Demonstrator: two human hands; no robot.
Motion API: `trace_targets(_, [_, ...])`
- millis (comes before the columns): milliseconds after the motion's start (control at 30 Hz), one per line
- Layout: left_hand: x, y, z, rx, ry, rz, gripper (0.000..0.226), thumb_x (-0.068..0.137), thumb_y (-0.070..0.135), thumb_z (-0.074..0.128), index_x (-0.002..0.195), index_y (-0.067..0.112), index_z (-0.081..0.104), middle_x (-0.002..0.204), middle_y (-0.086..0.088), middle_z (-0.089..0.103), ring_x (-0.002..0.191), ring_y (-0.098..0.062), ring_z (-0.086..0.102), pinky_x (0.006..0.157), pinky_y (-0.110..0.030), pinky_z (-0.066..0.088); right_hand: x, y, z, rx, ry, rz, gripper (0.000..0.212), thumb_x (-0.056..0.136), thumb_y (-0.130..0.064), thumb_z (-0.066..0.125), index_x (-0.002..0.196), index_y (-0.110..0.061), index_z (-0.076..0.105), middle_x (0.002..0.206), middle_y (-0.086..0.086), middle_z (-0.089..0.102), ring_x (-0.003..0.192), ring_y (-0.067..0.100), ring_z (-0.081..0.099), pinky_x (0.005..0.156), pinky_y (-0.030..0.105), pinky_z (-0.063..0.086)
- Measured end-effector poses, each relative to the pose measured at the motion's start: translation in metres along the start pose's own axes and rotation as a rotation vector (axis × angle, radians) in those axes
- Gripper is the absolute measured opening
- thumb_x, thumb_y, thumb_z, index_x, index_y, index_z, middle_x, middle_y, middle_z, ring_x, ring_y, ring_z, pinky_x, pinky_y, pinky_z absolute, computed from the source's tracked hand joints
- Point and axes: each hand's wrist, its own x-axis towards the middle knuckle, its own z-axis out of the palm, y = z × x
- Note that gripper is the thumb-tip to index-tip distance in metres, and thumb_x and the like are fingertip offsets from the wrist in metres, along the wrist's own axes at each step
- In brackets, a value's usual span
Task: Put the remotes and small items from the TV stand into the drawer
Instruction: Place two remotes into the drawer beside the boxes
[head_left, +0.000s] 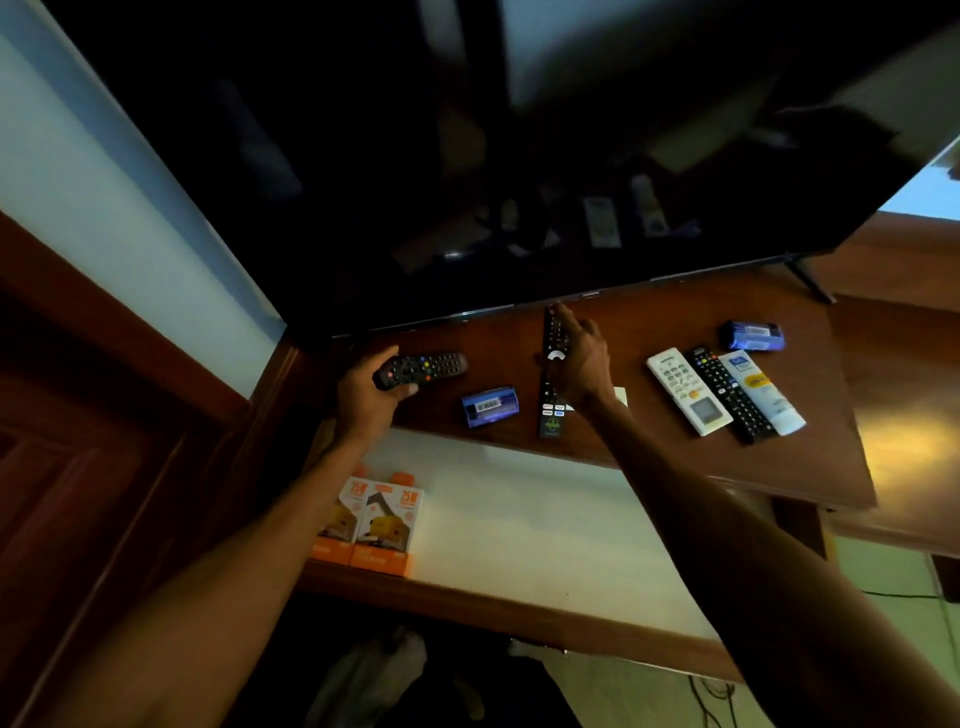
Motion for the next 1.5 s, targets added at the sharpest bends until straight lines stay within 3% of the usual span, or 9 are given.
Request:
trace_targets(233, [-0.015, 0.019, -0.042, -0.155, 0.011, 0.161, 0.052, 0.071, 0.006, 0.082, 0.118, 0.015, 0.062, 0.118, -0.002, 0.065, 0.108, -0.016, 0.062, 0.090, -0.026, 0.051, -0.061, -0.020, 0.010, 0.030, 0.012, -0.139, 0.083, 0.082, -0.019, 0.075, 0.150, -0.026, 0.030, 0.131, 0.016, 0.050, 0.116, 0.032, 0.054, 0.096, 0.046, 0.053])
trace_targets(433, [-0.030, 0.026, -0.060, -0.264, -0.198, 0.108, 0.040, 0.083, 0.008, 0.075, 0.120, 0.012, 0.061, 0.113, -0.005, 0.065, 0.105, -0.014, 0.062, 0.090, -0.029, 0.053, -0.111, -0.017, 0.028, 0.054, 0.043, -0.135, 0.083, 0.079, -0.012, 0.075, 0.150, -0.022, 0.033, 0.121, 0.015, 0.053, 0.101, 0.022, 0.054, 0.089, 0.036, 0.056])
trace_targets(533, [-0.038, 0.015, -0.055, -0.191, -0.324, 0.107, 0.044, 0.081, 0.010, 0.076, 0.121, 0.025, 0.064, 0.118, -0.005, 0.065, 0.110, -0.015, 0.062, 0.091, -0.031, 0.054, -0.132, -0.002, 0.037, 0.057, 0.044, -0.140, 0.078, 0.079, -0.014, 0.075, 0.148, -0.019, 0.038, 0.124, 0.018, 0.055, 0.104, 0.028, 0.060, 0.090, 0.041, 0.057])
trace_targets(700, [-0.059, -0.006, -0.033, -0.115, -0.500, 0.088, 0.052, 0.079, 0.003, 0.076, 0.125, 0.021, 0.061, 0.120, -0.008, 0.065, 0.110, -0.019, 0.064, 0.083, -0.017, 0.054, -0.156, 0.034, 0.055, 0.045, 0.000, -0.093, 0.081, 0.077, -0.017, 0.079, 0.148, -0.023, 0.038, 0.126, 0.014, 0.054, 0.105, 0.028, 0.060, 0.081, 0.026, 0.049])
trace_targets(800, [-0.070, -0.022, -0.014, -0.068, -0.550, 0.052, 0.046, 0.078, 0.003, 0.078, 0.112, 0.026, 0.058, 0.109, -0.005, 0.067, 0.104, -0.020, 0.066, 0.082, -0.027, 0.056, -0.162, 0.053, 0.068, 0.035, -0.033, -0.070, 0.082, 0.077, -0.016, 0.079, 0.148, -0.023, 0.039, 0.129, 0.012, 0.055, 0.106, 0.028, 0.062, 0.081, 0.021, 0.046])
trace_targets(933, [-0.075, -0.045, 0.011, 0.030, -0.592, 0.036, 0.038, 0.076, 0.009, 0.080, 0.101, 0.027, 0.057, 0.105, -0.003, 0.067, 0.100, -0.016, 0.065, 0.083, -0.039, 0.055, -0.163, 0.071, 0.089, 0.043, -0.059, -0.036, 0.082, 0.077, -0.019, 0.080, 0.148, -0.025, 0.038, 0.133, 0.014, 0.054, 0.108, 0.028, 0.063, 0.085, 0.029, 0.052])
trace_targets(1167, [-0.068, -0.066, 0.057, 0.160, -0.694, -0.014, 0.035, 0.077, 0.009, 0.079, 0.106, 0.022, 0.065, 0.103, -0.005, 0.071, 0.095, -0.018, 0.067, 0.086, -0.036, 0.053, -0.159, 0.091, 0.126, 0.018, -0.142, 0.012, 0.079, 0.077, -0.019, 0.079, 0.146, -0.023, 0.040, 0.131, 0.017, 0.054, 0.105, 0.030, 0.064, 0.081, 0.026, 0.047])
trace_targets(1333, [-0.063, -0.086, 0.076, 0.264, -0.730, -0.025, 0.038, 0.081, 0.001, 0.073, 0.115, 0.015, 0.070, 0.115, -0.004, 0.072, 0.104, -0.011, 0.065, 0.096, -0.031, 0.051, -0.151, 0.095, 0.151, 0.034, -0.184, 0.113, 0.078, 0.078, -0.020, 0.079, 0.145, -0.022, 0.040, 0.130, 0.018, 0.053, 0.097, 0.031, 0.066, 0.085, 0.042, 0.057])
trace_targets(1500, [-0.054, -0.114, 0.089, 0.470, -0.712, -0.018, 0.038, 0.083, 0.023, 0.074, 0.116, 0.039, 0.064, 0.122, -0.008, 0.063, 0.110, -0.024, 0.062, 0.098, -0.042, 0.051, -0.147, 0.094, 0.172, 0.045, -0.221, 0.182, 0.075, 0.079, -0.017, 0.077, 0.143, -0.020, 0.038, 0.133, 0.019, 0.048, 0.100, 0.033, 0.066, 0.083, 0.042, 0.057])
